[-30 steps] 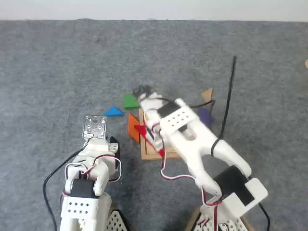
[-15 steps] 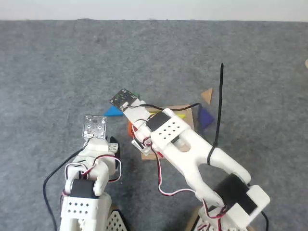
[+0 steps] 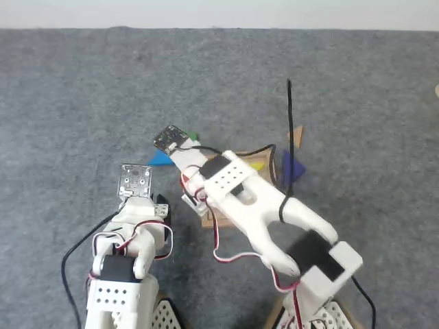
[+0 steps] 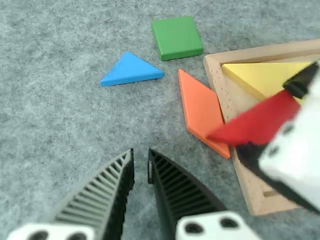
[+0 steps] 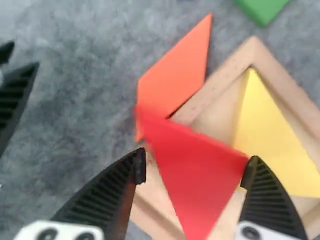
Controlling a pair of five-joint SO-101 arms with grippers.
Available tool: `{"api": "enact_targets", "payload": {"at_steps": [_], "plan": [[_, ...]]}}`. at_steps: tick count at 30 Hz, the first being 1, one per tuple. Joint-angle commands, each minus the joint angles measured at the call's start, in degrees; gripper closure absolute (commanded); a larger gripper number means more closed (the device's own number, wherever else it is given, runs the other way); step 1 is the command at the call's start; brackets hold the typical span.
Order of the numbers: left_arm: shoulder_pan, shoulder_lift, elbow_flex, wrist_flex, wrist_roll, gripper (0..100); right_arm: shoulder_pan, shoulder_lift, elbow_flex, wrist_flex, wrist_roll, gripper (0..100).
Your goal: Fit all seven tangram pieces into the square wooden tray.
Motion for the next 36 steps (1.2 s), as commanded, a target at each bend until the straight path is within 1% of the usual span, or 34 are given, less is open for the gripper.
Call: {"api": "enact_targets", "payload": {"at_steps": [1, 7, 13, 16, 21, 26, 30, 36], "plan": [[-0.44, -0.79, -1.01, 0.18, 0.35, 95, 3.30, 2.07, -4.48, -0.57, 0.18, 71.0], [-0.44, -0.79, -1.01, 0.18, 0.35, 95, 4.62, 3.21, -5.98, -0.92, -3.96, 71.0], [-0.44, -0.79, -1.01, 0.18, 0.35, 95, 6.29, 3.21, -6.07, -1.80, -10.64, 71.0], [-0.44, -0.79, -1.01, 0.18, 0.35, 95, 7.52, 3.21, -6.07, -0.31, -15.47, 71.0], [-0.44, -0.79, -1.01, 0.18, 0.35, 95, 6.37, 2.24, -5.98, 4.26, -20.92, 71.0], [-0.44, -0.79, -1.01, 0.18, 0.35, 95, 4.79, -2.77, -5.54, 6.73, -23.47, 71.0], [-0.44, -0.79, -1.01, 0.18, 0.35, 95, 3.91, -5.32, -3.16, 6.11, -23.47, 71.0], [-0.44, -0.79, -1.01, 0.18, 0.35, 95, 6.64, -8.84, 1.05, 3.74, -23.12, 71.0]]}}
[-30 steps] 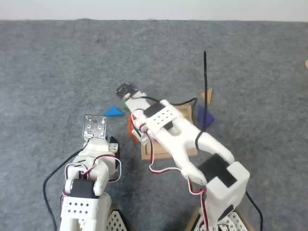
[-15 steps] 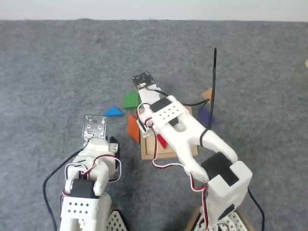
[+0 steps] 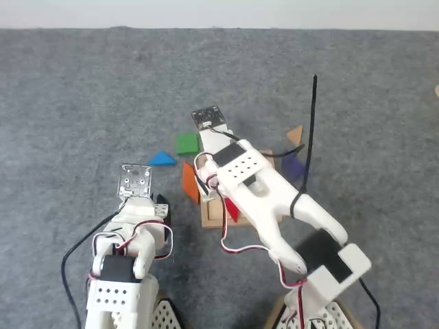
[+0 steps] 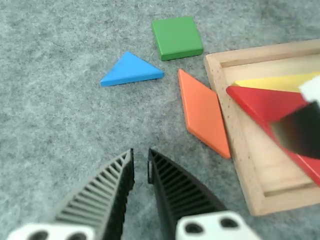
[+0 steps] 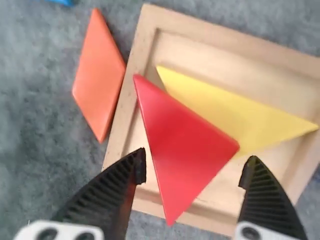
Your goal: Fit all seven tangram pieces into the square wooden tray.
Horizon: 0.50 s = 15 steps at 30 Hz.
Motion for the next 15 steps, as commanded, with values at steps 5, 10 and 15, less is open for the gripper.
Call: {"api": "enact_targets", "payload": {"at_steps": [5, 10, 15], "plan": [[-0.44, -0.79, -1.01, 0.18, 0.35, 95, 8.22, -5.14, 2.81, -4.09, -0.18, 71.0], [-0.44, -0.79, -1.01, 0.18, 0.35, 95, 12.18, -9.19, 5.54, -4.09, -0.18, 71.0], [-0.44, -0.79, -1.01, 0.18, 0.35, 95, 13.58, -17.36, 9.76, -4.62, -0.35, 71.0]]}}
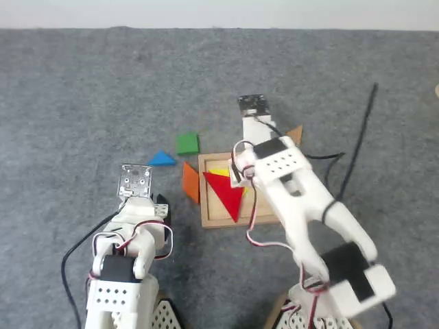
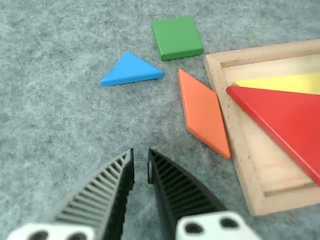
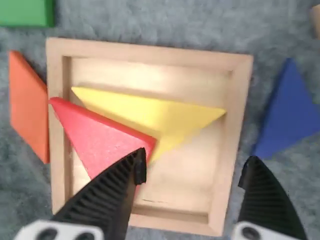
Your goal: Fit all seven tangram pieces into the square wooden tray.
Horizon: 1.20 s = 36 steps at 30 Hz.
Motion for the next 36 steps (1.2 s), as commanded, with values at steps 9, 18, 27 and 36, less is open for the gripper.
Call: {"api": "enact_targets", "payload": {"at_steps": [9, 18, 27, 36], "plan": [[-0.44, -0.79, -1.01, 0.18, 0.35, 95, 5.49, -2.15, 2.37, -0.92, 2.55, 71.0], [-0.44, -0.79, -1.01, 0.18, 0.35, 95, 2.59, 7.25, -0.53, -3.47, 2.73, 71.0], [-0.44, -0.79, -1.01, 0.18, 0.35, 95, 3.74, 13.32, -7.30, -4.00, 2.29, 71.0], [-0.44, -0.79, -1.01, 0.18, 0.35, 95, 4.88, 14.99, -11.78, -4.00, 0.26, 71.0]]}}
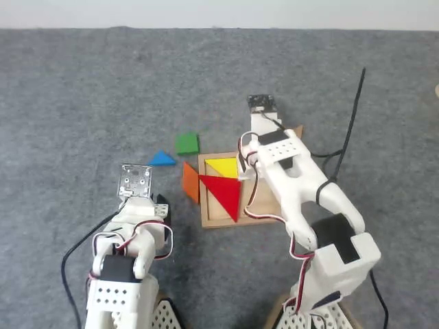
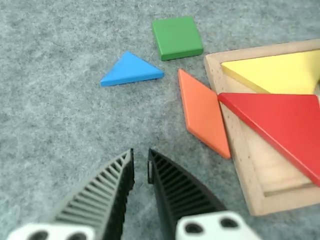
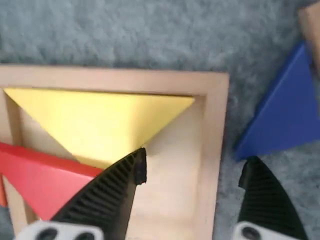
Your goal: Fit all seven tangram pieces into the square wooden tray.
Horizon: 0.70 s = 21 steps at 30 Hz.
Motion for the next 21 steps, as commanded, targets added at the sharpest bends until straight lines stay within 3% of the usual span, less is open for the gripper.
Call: {"api": "enact_targets", "payload": {"at_steps": [1, 8, 21], "plan": [[-0.44, -0.79, -1.01, 0.18, 0.35, 95, 0.48, -0.57, -3.96, -0.92, -0.88, 71.0], [-0.44, -0.79, -1.01, 0.18, 0.35, 95, 0.48, -0.57, -3.96, 0.13, -0.88, 71.0], [-0.44, -0.79, -1.01, 0.18, 0.35, 95, -3.91, -0.75, -0.44, 11.38, 2.02, 71.0]]}}
